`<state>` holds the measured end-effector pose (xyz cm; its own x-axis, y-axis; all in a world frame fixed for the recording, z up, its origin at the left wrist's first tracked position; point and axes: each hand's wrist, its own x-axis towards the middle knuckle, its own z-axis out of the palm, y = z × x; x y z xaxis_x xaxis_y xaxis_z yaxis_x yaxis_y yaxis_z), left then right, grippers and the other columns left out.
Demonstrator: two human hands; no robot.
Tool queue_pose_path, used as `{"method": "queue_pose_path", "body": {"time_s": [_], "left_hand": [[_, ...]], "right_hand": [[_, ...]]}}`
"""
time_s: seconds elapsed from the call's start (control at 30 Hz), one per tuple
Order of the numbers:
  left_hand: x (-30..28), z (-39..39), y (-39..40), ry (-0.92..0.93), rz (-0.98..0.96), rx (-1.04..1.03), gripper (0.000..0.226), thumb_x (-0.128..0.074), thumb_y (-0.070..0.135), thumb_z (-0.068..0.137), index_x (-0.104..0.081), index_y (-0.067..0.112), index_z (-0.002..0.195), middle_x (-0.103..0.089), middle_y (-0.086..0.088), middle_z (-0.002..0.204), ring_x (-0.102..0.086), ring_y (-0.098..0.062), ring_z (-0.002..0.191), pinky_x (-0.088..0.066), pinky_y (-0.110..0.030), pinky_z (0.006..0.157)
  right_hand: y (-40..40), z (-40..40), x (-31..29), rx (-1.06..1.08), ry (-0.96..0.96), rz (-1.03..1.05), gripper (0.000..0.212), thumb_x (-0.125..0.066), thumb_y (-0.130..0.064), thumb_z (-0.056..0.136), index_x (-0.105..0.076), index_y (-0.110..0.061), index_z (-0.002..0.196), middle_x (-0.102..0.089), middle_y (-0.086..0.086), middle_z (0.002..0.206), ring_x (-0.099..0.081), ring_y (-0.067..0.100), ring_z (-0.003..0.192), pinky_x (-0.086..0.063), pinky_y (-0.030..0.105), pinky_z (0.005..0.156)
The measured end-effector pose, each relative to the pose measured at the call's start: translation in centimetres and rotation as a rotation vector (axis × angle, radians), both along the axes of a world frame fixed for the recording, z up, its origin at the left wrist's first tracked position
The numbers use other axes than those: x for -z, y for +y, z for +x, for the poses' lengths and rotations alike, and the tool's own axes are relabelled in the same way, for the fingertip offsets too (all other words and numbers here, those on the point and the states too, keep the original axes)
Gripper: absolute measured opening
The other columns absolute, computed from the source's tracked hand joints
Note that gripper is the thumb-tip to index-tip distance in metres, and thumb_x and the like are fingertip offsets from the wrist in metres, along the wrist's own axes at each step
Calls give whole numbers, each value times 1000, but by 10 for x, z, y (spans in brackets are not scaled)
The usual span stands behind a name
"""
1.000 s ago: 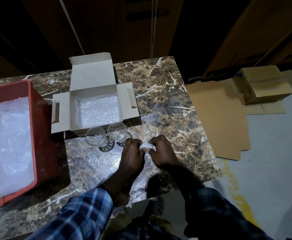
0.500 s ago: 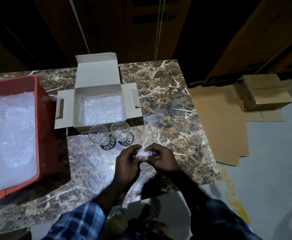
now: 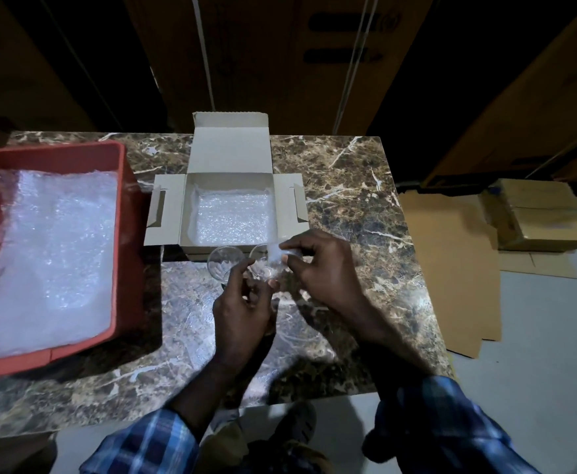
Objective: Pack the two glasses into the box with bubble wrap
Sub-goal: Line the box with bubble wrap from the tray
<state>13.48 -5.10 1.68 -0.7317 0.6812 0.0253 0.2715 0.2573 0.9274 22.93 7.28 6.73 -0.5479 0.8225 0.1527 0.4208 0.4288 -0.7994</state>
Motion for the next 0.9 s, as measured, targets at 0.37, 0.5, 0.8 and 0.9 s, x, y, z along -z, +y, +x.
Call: {"method": "queue_pose_path", "body": {"time_s": [0.37, 0.5, 0.8, 0.9], "left_hand": [[-14, -6, 21, 331, -485, 218, 67, -47, 32, 102, -14, 22, 159, -70, -20, 96, -67, -36, 84, -36, -32, 62], [-10, -2, 21, 399, -501, 266, 68, -47, 33, 102, -13, 19, 159, -71, -17, 96, -69, -34, 82, -44, -35, 63], [0, -3, 22, 296, -456, 291, 75, -58, 36, 95, -15, 18, 154, -72, -13, 94, -68, -37, 83, -42, -35, 61], [6, -1, 17, 250, -431, 273, 76, -59, 40, 94, -15, 20, 152, -72, -13, 95, -67, -37, 81, -41, -34, 59]], "right_hand": [[-9, -27, 28, -138, -368, 256, 27, -67, 2, 74, -76, -7, 97, -70, 10, 93, -58, 30, 93, -52, 42, 76], [-5, -24, 25, -140, -409, 267, 27, -71, -2, 69, -71, -6, 95, -71, 12, 89, -61, 32, 85, -45, 37, 75], [4, -31, 16, -235, -594, 252, 29, -72, -10, 78, -75, -18, 105, -72, 6, 87, -49, 27, 102, -36, 36, 80], [6, -33, 18, -287, -619, 177, 30, -68, 1, 72, -76, -10, 99, -70, 15, 83, -55, 32, 97, -54, 43, 74]]}}
